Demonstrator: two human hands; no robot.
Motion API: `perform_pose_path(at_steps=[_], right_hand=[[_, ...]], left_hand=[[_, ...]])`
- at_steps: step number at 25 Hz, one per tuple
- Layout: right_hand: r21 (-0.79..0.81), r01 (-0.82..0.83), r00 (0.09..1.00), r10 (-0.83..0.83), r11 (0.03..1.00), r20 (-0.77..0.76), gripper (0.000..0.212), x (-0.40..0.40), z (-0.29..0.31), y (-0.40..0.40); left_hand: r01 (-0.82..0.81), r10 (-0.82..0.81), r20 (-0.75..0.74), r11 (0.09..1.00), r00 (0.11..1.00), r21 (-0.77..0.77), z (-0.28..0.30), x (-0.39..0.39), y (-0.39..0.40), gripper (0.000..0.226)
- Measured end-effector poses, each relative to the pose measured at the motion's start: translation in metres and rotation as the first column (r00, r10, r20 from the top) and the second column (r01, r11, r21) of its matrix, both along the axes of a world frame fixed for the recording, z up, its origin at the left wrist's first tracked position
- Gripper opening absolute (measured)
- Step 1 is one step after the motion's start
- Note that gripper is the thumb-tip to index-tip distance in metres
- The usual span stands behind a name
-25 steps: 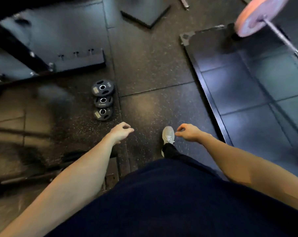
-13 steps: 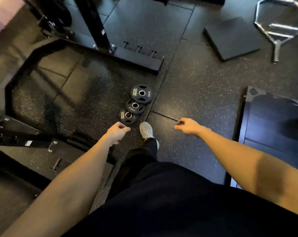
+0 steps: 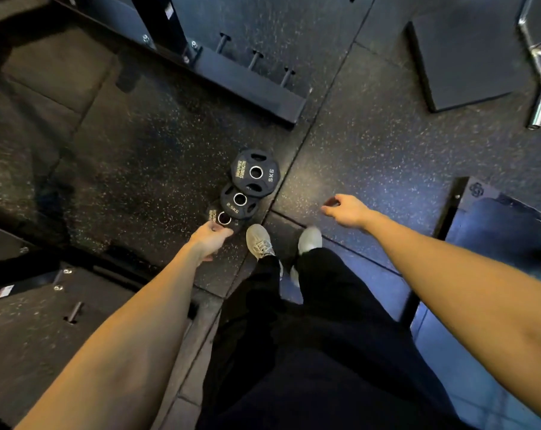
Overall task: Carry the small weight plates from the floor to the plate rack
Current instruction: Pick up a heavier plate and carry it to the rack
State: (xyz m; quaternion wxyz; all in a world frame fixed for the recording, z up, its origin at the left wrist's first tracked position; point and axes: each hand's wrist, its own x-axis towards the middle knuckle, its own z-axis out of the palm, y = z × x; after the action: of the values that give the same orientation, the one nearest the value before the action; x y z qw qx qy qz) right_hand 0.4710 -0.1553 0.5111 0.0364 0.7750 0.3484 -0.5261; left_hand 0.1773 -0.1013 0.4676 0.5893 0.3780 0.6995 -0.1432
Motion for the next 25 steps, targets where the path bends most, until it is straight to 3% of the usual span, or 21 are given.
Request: perform_pose_path(at_steps=[5,9,12,15,20,25], right_hand=[[-0.049,-0.088,0.996,0.089,0.995,0.004,0.035,0.026,-0.120,0.100],[-0.057,-0.152,0.988,0.154,0.987,0.019,0.024,0.044,-0.268,0.180],[-0.046,-0.230,0.971,0.232,0.972,0.051,0.037,0.046,-0.380,0.230],[-0.035,-0.308,0.947,0.310,0.951,0.085,0.042,0.042,-0.481,0.269],[0.052,-0.439,0.890,0.426,0.897,0.161,0.048,0.026,-0.615,0.307],[0.026,-0.592,0.795,0.578,0.806,0.184,0.053,0.016,-0.675,0.322]], left_hand=[[-0.108,0.104,-0.039,0.987,0.994,-0.119,-0.112,0.015,0.046,0.024],[-0.214,0.204,-0.079,0.967,0.976,-0.139,-0.253,0.038,0.074,0.023],[-0.294,0.281,-0.107,0.946,0.954,-0.134,-0.373,0.059,0.089,0.037],[-0.408,0.391,-0.144,0.905,0.909,-0.116,-0.458,0.086,0.106,0.046],[-0.535,0.528,-0.161,0.845,0.834,-0.007,-0.557,0.127,0.127,0.070],[-0.690,0.685,-0.315,0.715,0.656,0.118,-0.606,0.155,0.131,0.074]])
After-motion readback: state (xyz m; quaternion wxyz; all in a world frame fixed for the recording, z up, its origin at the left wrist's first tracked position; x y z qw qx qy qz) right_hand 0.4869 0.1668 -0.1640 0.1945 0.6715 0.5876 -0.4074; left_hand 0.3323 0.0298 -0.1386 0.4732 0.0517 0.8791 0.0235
